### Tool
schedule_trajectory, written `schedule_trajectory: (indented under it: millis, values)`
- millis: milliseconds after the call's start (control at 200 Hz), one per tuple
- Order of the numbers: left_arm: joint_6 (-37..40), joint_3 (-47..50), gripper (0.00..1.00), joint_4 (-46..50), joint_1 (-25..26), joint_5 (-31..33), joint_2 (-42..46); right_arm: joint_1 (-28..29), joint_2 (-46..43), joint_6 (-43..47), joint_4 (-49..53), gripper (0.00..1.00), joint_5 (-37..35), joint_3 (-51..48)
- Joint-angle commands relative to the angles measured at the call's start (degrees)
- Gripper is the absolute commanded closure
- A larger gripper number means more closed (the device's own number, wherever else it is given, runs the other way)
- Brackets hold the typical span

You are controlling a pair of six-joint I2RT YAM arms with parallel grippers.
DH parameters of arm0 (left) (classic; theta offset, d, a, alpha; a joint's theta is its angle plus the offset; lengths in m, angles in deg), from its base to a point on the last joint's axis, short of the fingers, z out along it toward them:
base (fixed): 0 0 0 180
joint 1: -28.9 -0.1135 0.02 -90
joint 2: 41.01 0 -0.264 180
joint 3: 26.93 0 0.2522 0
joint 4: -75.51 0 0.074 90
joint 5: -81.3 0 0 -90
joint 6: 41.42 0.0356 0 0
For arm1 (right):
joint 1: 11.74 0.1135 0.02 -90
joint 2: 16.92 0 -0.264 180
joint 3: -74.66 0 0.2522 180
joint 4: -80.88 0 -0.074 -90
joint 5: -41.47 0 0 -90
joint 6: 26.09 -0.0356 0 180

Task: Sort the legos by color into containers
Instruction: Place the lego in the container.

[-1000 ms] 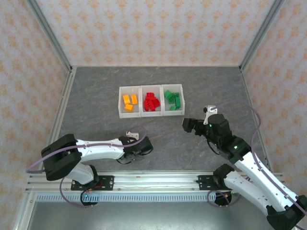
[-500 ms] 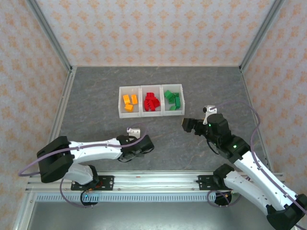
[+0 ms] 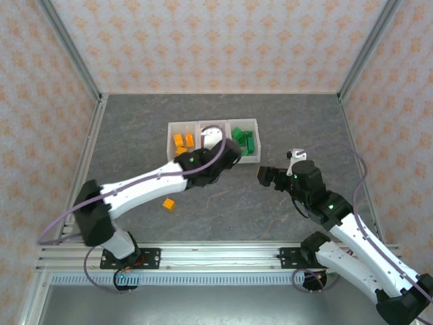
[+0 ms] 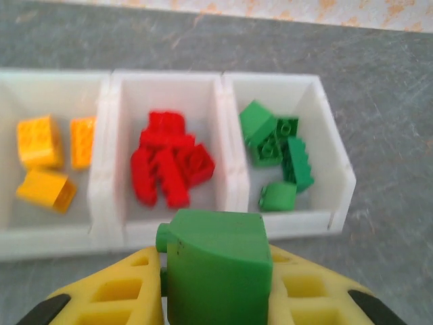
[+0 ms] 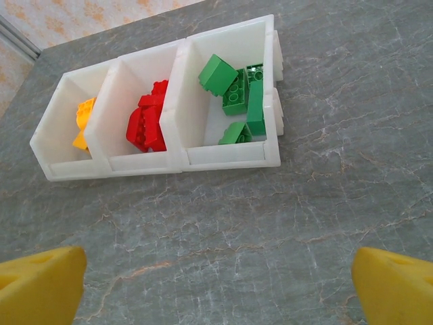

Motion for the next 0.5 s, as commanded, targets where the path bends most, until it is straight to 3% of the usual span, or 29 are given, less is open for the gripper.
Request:
schedule_trajectory:
  millis: [0, 115, 325, 496]
  values:
    - [12.0, -8.1, 0.92, -4.4, -3.5, -2.5, -8.2, 0.4, -2.0, -0.9, -0.3, 0.00, -2.5, -0.3]
    - [14.9, -20.4, 0.93, -2.6, -7.0, -9.6, -19.4, 0.4, -3.1, -1.0, -0.4, 0.00, -2.9, -0.3]
    - [16.9, -41.8, 0.91, 6.6, -9.2, -16.7, -37.7, 0.4, -3.4, -0.9, -0.8, 0.00, -2.4, -0.5]
    - [17.6, -46.5, 0.91, 7.4, -9.7, -19.9, -43.6, 0.4, -2.6, -0.3, -1.1, 0.00, -0.1, -0.6]
